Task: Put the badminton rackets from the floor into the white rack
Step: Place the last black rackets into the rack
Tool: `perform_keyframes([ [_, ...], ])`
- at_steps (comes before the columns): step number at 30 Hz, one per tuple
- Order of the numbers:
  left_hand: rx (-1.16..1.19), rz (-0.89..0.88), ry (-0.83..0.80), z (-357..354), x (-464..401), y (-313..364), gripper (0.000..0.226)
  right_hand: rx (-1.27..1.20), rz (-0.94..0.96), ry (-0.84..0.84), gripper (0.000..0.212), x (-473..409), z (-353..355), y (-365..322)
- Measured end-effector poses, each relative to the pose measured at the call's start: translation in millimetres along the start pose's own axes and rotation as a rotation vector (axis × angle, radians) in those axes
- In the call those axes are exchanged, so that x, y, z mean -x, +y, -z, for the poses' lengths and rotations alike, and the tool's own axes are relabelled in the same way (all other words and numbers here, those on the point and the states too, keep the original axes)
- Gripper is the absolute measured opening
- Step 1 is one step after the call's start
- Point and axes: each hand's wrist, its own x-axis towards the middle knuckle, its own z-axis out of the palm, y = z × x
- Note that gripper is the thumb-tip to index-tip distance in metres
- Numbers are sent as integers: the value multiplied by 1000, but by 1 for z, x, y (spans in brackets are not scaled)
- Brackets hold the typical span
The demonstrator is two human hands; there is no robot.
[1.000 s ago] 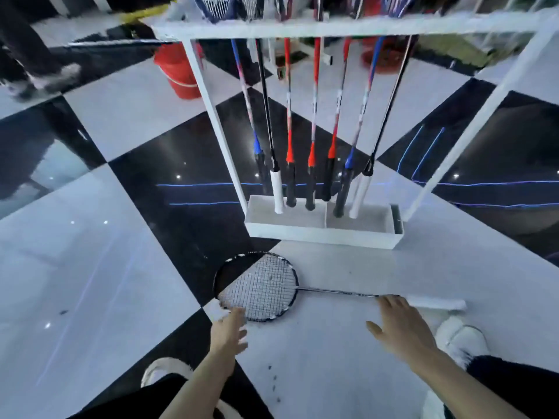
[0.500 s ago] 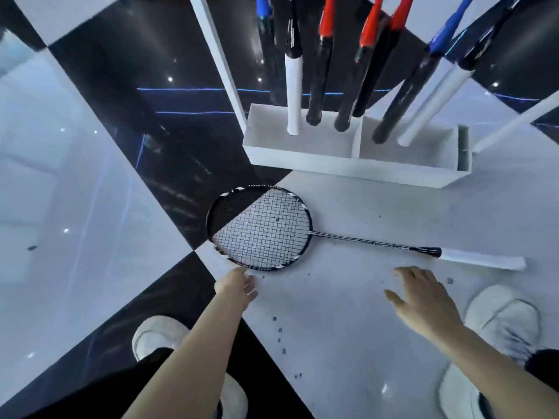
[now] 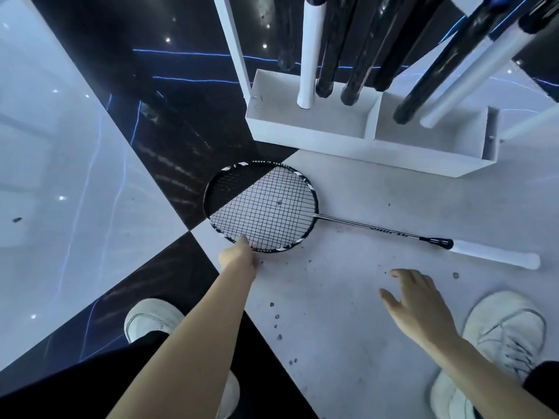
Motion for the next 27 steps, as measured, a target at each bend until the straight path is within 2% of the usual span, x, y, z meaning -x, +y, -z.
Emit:
perform_keyframes([
  [3, 159, 19, -104, 10, 9, -4, 14, -7, 12, 16, 46, 2, 5, 0],
  [6, 333, 56, -219, 19, 21, -9, 44, -8, 24, 32, 49, 4, 15, 0],
  [10, 459, 48, -296, 26, 53, -13, 38, 1, 37, 108, 51, 13, 31, 2],
  [13, 480, -29, -301, 34, 75, -9, 29, 28, 52, 142, 55, 27, 44, 4],
  [17, 477, -142, -321, 54, 121, -6, 42, 84, 94, 210, 59, 57, 71, 4],
  [23, 476, -270, -456, 91, 203, 3, 42, 64, 159, 391, 60, 107, 121, -5],
  [27, 475, -372, -584, 126, 254, 12, 55, 51, 190, 506, 60, 142, 151, -6],
])
